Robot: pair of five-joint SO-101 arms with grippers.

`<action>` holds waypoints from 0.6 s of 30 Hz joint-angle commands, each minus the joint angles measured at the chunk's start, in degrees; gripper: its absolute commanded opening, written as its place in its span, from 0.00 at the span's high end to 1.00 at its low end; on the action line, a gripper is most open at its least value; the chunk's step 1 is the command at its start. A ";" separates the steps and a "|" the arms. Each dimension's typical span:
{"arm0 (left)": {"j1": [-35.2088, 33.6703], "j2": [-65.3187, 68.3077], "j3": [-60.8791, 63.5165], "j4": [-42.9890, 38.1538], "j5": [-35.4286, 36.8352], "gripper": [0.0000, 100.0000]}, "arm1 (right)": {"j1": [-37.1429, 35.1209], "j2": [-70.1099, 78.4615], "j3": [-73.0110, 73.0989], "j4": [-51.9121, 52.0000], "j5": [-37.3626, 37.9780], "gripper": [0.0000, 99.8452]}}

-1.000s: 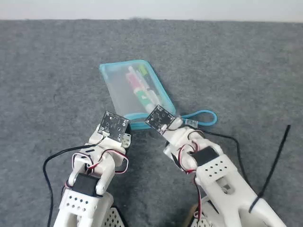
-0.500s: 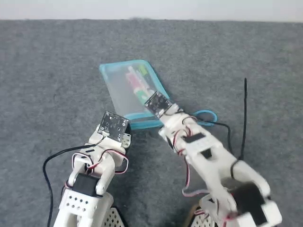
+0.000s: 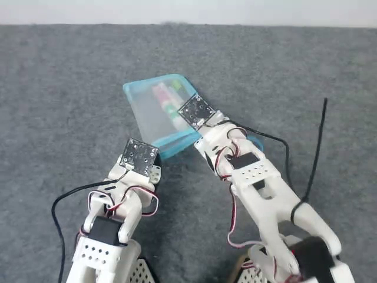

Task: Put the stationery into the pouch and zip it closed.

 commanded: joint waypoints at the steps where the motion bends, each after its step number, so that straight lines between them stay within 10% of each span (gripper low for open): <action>1: -1.85 0.18 -2.42 -0.26 0.44 0.99 | -5.67 -9.63 -3.60 8.57 3.87 0.94; 18: -2.99 0.18 -2.51 -0.09 0.44 0.99 | 8.75 8.84 -3.60 7.60 2.20 0.86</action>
